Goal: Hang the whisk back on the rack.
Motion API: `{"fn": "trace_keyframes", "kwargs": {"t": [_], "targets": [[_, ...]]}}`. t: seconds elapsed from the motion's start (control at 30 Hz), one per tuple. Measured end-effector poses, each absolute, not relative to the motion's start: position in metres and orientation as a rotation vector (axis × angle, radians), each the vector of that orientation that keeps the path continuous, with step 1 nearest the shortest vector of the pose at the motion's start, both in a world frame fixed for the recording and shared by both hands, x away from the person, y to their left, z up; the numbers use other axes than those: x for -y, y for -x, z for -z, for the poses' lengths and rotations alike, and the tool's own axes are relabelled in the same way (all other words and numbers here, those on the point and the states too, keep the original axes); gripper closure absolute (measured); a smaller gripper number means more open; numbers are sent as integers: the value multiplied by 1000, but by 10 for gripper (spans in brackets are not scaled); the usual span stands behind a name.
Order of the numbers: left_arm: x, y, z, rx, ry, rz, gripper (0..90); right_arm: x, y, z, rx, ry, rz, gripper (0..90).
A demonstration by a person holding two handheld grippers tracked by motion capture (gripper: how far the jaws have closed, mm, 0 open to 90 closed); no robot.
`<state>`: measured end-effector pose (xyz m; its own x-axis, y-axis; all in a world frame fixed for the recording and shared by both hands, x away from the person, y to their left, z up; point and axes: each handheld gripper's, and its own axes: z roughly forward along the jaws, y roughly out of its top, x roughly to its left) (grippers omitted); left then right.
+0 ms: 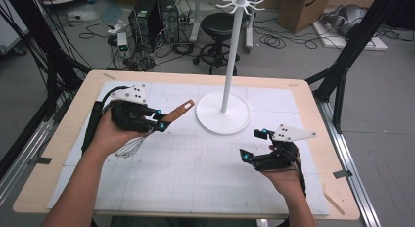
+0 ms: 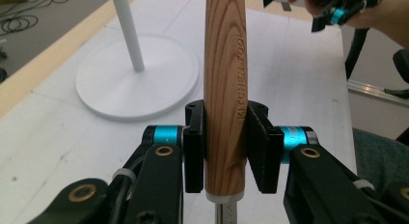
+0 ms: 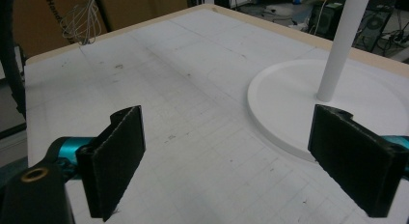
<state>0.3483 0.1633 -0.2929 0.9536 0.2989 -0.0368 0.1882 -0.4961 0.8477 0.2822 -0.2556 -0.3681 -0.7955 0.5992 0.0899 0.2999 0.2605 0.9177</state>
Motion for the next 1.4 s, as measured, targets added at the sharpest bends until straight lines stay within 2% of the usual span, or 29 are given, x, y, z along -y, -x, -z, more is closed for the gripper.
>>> {"fn": "trace_keyframes", "kwargs": {"t": [0.93, 1.4], "targets": [[-108, -400, 209, -227, -1885, -158, 709, 255, -280, 371, -2276, -817, -1535, 120], [-106, -430, 169, -200, -1847, -173, 709, 255, -281, 372, -2275, -825, -1534, 120]]}}
